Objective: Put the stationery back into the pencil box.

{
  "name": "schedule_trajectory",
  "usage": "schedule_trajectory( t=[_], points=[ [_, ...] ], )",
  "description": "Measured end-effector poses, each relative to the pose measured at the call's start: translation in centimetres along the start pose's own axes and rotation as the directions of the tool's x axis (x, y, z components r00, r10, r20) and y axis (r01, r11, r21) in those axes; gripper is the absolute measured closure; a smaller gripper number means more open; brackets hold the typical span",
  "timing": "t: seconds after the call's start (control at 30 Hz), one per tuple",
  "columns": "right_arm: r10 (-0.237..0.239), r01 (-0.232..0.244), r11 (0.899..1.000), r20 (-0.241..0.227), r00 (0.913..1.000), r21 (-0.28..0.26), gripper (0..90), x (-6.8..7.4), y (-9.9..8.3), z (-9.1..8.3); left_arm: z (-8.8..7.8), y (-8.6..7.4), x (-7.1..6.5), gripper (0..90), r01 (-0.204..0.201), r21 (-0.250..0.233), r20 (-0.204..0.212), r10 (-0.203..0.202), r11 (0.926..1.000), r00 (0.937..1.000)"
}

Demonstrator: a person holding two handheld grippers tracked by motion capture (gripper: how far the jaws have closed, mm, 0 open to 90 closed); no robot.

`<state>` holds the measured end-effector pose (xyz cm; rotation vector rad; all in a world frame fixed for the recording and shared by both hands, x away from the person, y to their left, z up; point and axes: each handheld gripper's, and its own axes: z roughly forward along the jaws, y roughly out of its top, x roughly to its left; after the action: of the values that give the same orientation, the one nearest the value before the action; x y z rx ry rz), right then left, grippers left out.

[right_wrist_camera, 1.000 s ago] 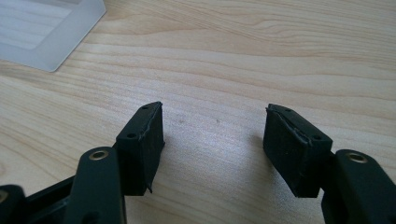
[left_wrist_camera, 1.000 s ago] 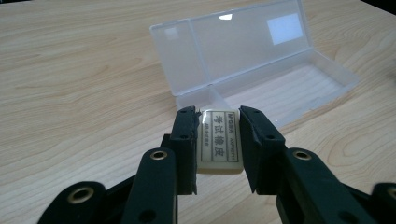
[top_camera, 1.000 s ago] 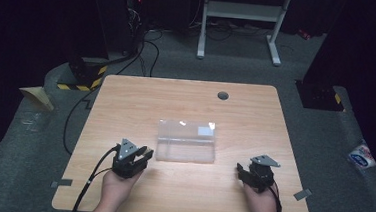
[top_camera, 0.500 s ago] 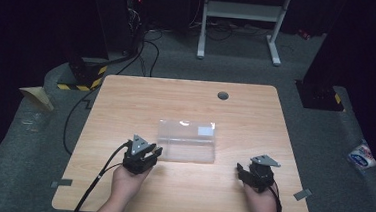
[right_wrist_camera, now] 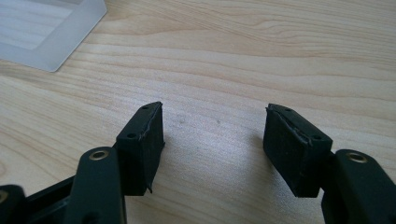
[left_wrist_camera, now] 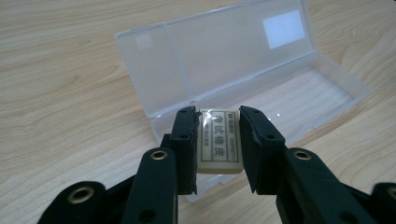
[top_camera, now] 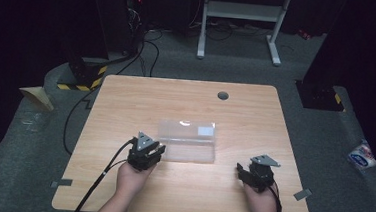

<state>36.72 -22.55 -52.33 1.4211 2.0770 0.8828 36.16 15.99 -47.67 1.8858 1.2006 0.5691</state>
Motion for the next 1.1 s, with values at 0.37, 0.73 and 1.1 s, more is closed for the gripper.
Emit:
schedule_trajectory(
  t=[0.37, 0.73, 1.1],
  points=[
    [-0.001, 0.001, 1.0, 0.0, 1.0, 0.0, 37.8, 0.0, 0.0, 0.0, 1.8, -0.1, -0.6, 67.7, 0.0, 0.03, -0.026, 0.0, 0.9995, 0.9997],
    [-0.001, 0.001, 1.0, 0.0, 1.0, 0.0, 37.8, 0.0, 0.0, 0.0, 3.5, -0.4, -0.7, 67.7, 0.011, 0.057, -0.075, -0.006, 0.9983, 0.9971],
    [-0.004, 0.004, 1.0, -0.004, 1.0, 0.001, 37.9, 0.0, 0.0, 0.0, 4.3, -0.3, -0.7, 67.6, 0.02, 0.06, -0.112, -0.014, 0.998, 0.9936]
  ],
)
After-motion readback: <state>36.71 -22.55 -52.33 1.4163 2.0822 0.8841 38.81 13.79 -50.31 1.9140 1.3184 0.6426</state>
